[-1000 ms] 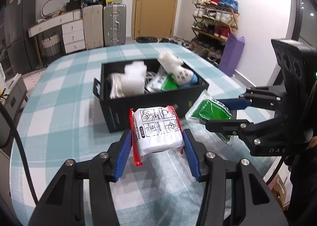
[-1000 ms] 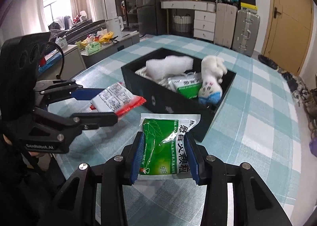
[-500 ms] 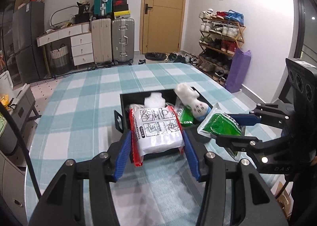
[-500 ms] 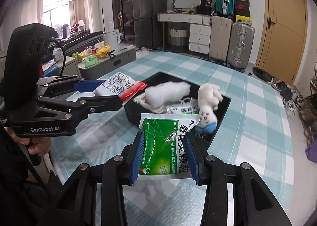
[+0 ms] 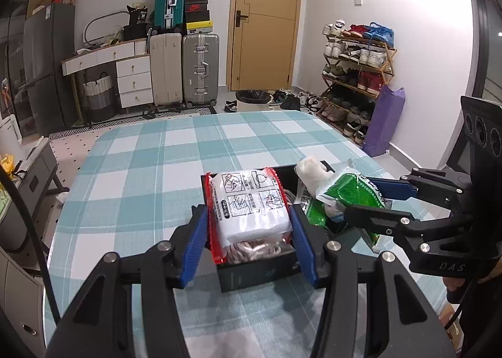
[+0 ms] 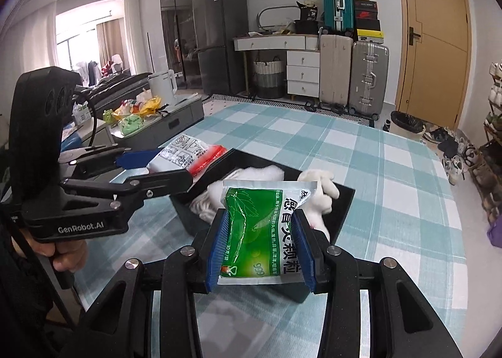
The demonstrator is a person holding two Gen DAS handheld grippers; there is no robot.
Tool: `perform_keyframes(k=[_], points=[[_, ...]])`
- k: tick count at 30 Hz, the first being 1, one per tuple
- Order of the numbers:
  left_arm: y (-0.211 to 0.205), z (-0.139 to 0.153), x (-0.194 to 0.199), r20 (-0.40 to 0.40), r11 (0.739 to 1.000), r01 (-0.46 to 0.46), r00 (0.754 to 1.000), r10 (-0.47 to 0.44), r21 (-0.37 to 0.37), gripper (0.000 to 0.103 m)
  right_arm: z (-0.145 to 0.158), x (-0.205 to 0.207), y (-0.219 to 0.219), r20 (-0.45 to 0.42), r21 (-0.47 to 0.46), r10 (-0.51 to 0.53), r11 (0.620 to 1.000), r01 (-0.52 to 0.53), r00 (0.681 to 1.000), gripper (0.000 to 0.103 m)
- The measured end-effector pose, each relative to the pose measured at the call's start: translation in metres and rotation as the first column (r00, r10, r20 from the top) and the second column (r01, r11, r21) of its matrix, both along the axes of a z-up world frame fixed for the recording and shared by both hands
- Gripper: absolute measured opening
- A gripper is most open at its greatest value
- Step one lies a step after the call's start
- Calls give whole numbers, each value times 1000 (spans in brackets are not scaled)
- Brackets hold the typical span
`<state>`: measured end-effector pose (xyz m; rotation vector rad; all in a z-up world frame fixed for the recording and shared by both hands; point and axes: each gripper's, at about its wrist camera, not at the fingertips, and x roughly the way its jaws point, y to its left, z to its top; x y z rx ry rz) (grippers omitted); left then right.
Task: Organize soft objects
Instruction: 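Carry the white packet and green sachet over the black box with both tools, then open both tools to drop the packet and sachet into the box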
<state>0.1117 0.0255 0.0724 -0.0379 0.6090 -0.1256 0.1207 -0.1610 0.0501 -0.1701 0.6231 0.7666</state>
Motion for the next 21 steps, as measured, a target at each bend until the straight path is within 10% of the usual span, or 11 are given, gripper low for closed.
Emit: perform_keyframes(k=[21], points=[[3,-10,37,-31,1000,-5,1000,4,-22,51,-23,49,34,-51,-62,-14,998,11,999,41]])
